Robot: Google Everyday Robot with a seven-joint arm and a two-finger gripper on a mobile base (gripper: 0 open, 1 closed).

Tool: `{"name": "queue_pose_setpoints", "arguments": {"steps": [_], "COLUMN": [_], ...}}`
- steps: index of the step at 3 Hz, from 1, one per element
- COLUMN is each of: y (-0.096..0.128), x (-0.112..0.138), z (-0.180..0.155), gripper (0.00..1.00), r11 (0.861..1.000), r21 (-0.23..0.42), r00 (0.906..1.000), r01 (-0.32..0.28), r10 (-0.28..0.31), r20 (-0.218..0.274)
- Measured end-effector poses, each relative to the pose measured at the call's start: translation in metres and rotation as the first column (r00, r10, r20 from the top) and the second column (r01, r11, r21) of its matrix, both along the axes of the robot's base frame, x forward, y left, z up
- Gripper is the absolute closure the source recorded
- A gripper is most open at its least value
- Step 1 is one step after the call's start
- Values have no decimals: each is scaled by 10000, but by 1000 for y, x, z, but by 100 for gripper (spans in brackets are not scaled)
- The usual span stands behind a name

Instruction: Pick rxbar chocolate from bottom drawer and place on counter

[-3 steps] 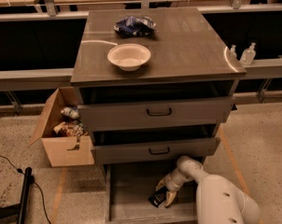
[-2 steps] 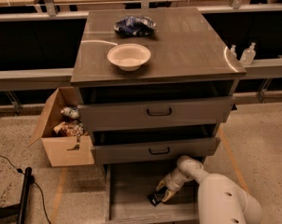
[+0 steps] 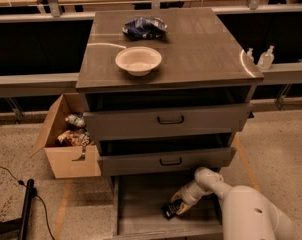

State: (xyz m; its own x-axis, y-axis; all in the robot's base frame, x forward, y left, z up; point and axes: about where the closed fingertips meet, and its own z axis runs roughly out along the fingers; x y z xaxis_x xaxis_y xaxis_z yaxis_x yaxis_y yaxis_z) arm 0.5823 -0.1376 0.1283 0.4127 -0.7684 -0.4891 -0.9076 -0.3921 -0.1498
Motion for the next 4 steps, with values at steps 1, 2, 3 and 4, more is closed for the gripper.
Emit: {"name": "queue_pose_setpoints", "arguments": {"steps": [1,2,3,4], "y": [-24,-51,-71,-91], "x": [-2,-8,-9,-13], "z": [33,72,108,143], "gripper": [100,100,100,100], "r11": [9955,9816,9672,9525], "r21": [-120,7,418,885], "r00": [9950,9794,9634,9483], "r01": [942,1907,2507,2913], "r10": [-937,-1903,-2535,-2997], "r20": [351,674,875,1044]}}
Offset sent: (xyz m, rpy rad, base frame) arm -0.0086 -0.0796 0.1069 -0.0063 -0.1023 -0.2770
